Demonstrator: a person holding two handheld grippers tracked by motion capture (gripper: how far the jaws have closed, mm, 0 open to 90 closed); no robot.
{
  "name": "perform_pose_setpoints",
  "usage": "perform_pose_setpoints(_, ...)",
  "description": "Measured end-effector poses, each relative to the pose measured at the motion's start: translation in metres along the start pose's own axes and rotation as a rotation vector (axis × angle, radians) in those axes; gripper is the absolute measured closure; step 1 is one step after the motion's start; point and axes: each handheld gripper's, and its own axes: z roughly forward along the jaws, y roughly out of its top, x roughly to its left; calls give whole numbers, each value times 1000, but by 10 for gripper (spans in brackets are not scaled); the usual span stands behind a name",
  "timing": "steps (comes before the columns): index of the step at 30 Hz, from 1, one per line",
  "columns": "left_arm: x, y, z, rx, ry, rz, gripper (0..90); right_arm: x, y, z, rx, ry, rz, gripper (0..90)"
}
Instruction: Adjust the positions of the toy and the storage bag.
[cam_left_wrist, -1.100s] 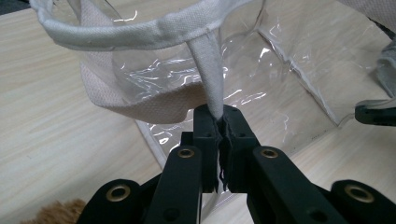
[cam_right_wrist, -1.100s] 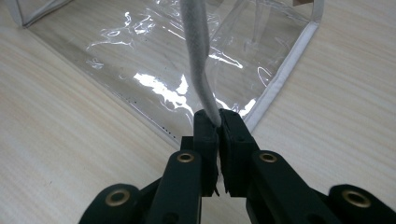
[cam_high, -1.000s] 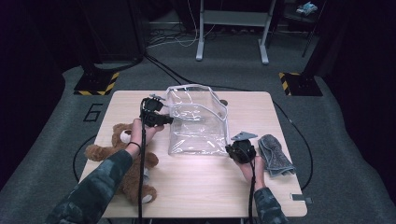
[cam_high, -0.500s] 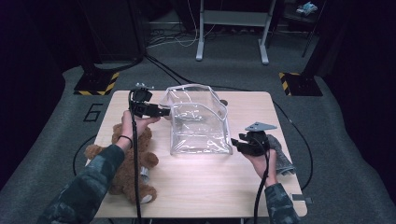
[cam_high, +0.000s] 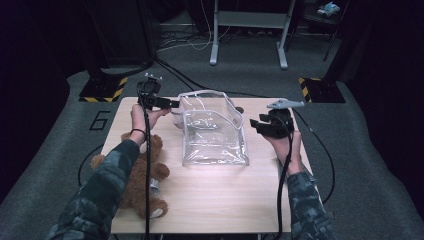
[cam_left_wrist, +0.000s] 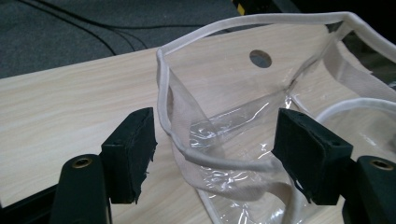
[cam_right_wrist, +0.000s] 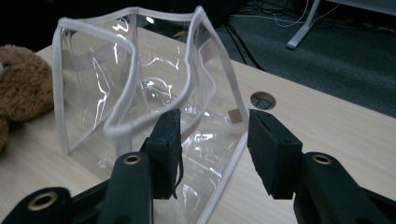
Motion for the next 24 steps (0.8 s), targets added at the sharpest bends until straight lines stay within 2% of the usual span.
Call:
perform_pose_setpoints(1,-1,1,4,15,16,13,303,1,4,3,3,3,1,540)
perform_pose_setpoints(4,0,0,16,59,42,8,295,3,19,17,25,17,-3,534)
perform_pose_setpoints(8,7,-2,29,103,54,-23,312,6,26,38,76,16,-3,539)
perform_pose_setpoints(9,8,-3,31,115,41,-30,329,5,26,43,82,20,-1,546)
perform_pose_setpoints(12,8,-7,36,133,20,-54,433,6,24,55,118,13,13,615)
perform_pose_setpoints(14,8,-10,37,132,25,-45,537,7,20,60,129,6,38,704)
perform_pose_setpoints(15,7,-11,36,124,27,-44,610,6,19,60,126,4,28,742)
perform_pose_setpoints(16,8,-11,36,124,24,-33,657,7,18,60,122,1,42,784)
perform_pose_setpoints(18,7,-13,35,125,28,-25,739,7,17,59,117,-9,31,834)
perform_pose_setpoints(19,8,-13,34,123,31,-14,761,8,16,57,118,-14,48,848)
perform_pose_setpoints(20,7,-13,33,125,32,-17,780,8,15,56,118,-25,27,862)
perform_pose_setpoints(21,8,-13,32,118,29,-14,806,9,15,56,114,-30,41,867)
perform_pose_setpoints(24,7,-13,30,117,26,-4,840,7,13,51,113,-18,46,873)
